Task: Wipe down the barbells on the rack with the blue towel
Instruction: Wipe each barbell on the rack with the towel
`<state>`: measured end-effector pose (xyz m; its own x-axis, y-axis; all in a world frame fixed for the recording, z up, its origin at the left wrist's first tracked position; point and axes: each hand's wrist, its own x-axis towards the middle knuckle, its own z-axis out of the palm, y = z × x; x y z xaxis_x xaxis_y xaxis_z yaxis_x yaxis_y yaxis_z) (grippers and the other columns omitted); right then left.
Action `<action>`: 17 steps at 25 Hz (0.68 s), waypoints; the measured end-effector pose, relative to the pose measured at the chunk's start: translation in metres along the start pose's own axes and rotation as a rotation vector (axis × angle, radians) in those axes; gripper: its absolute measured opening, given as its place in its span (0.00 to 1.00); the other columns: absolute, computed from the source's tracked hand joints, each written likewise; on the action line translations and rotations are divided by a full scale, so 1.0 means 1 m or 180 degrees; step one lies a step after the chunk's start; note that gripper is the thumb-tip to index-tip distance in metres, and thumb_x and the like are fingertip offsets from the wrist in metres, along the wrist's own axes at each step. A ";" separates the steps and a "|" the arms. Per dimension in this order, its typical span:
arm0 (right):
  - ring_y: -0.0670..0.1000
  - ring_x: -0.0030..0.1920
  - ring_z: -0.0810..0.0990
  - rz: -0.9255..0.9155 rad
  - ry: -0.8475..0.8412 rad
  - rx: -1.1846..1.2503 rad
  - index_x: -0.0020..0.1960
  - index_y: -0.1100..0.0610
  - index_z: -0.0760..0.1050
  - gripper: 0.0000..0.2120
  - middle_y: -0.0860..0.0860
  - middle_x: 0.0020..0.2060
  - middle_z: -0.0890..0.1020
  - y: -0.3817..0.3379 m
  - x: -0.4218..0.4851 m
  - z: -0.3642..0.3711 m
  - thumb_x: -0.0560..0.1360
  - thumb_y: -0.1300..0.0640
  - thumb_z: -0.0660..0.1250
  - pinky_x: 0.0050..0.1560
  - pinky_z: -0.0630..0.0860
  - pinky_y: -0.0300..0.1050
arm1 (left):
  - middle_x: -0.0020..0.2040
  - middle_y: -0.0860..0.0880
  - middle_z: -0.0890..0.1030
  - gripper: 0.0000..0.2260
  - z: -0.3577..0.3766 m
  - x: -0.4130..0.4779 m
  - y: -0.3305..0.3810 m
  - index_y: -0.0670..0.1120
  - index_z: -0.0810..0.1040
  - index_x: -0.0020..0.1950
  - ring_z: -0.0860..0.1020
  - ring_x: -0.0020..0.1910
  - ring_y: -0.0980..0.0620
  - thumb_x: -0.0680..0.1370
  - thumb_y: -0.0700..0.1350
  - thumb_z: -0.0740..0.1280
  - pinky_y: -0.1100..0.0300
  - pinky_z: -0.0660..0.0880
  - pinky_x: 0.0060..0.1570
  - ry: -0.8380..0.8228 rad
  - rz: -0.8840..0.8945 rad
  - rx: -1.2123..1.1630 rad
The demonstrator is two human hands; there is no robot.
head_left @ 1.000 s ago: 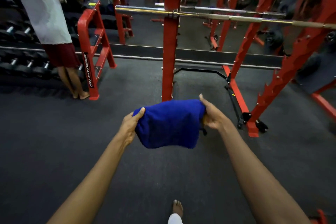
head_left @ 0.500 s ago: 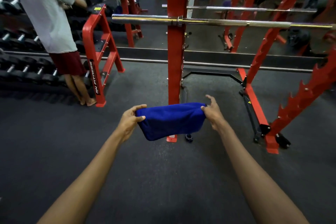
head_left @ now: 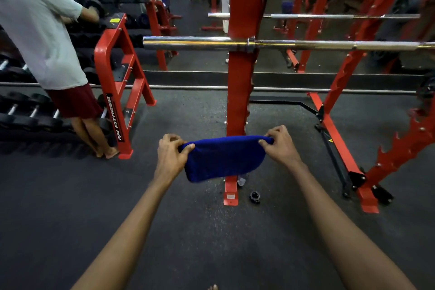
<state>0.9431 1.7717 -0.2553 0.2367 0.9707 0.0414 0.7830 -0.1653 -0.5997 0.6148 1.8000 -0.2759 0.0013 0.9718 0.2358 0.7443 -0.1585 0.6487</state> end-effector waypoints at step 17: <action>0.47 0.43 0.85 -0.0771 -0.0311 0.2266 0.55 0.49 0.83 0.20 0.42 0.59 0.79 -0.111 0.047 -0.003 0.81 0.71 0.61 0.43 0.80 0.38 | 0.46 0.51 0.83 0.16 0.014 0.100 0.098 0.40 0.77 0.56 0.80 0.47 0.55 0.73 0.45 0.75 0.61 0.76 0.50 -0.1224 -0.0033 -0.2897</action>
<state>0.8687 1.8350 -0.1839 0.0273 0.9821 0.1865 0.2384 0.1748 -0.9553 0.6969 1.8837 -0.1987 0.3346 0.9389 0.0805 -0.0520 -0.0669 0.9964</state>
